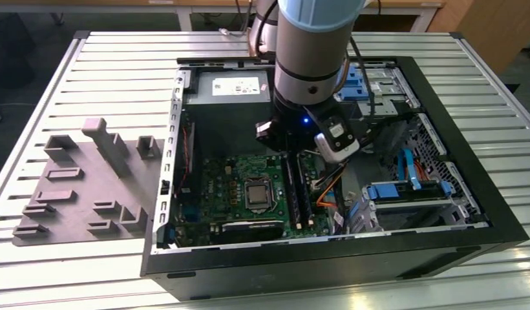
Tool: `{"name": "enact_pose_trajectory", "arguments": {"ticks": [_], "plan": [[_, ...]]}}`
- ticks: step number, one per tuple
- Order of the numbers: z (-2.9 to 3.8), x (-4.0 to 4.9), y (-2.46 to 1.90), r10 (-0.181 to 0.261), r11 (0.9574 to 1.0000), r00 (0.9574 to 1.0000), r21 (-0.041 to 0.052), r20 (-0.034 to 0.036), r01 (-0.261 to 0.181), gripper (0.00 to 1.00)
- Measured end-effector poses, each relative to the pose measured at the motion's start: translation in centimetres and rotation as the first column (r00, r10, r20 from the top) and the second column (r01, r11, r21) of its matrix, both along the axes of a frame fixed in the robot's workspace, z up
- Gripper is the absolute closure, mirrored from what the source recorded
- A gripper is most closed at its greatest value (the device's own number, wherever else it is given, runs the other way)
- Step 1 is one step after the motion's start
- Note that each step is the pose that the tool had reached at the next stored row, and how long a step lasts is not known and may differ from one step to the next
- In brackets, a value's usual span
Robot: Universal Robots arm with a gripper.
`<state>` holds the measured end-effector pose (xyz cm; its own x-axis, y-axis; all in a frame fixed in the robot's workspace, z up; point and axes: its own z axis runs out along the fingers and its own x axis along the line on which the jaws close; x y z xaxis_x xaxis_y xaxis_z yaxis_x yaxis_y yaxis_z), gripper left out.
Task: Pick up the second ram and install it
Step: 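Press down the second ram until it locks into place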
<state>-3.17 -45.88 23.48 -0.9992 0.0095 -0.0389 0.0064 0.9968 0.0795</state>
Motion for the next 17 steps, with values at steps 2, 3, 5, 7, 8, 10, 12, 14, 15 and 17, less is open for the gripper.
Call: {"name": "enact_pose_trajectory", "arguments": {"ticks": [2,3,5,7,8,10,12,14,15,17], "plan": [[0.31,0.00,0.00,0.000,1.0000,1.0000,0.0001,0.0000,0.000,0.89],[0.31,0.00,0.00,0.000,1.0000,1.0000,0.0004,0.0002,0.000,0.89],[0.35,0.00,0.00,0.000,1.0000,1.0000,0.0001,0.0000,0.000,0.89],[0.39,0.00,0.00,0.000,1.0000,1.0000,0.0000,0.0000,0.000,0.89],[0.39,0.00,-0.01,0.000,1.0000,1.0000,0.0000,0.0000,0.000,0.89],[0.40,0.00,-0.07,0.000,1.0000,1.0000,-0.0001,0.0000,0.000,0.89],[0.39,0.00,-0.15,0.000,1.0000,1.0000,-0.0001,0.0000,0.000,0.89],[0.39,0.00,-0.24,0.000,1.0000,1.0000,-0.0001,0.0000,0.000,0.89],[0.39,0.00,-0.30,0.000,1.0000,1.0000,0.0000,0.0000,0.000,0.89],[0.39,0.00,-0.43,0.000,1.0000,1.0000,0.0000,0.0000,0.000,0.89]]}}
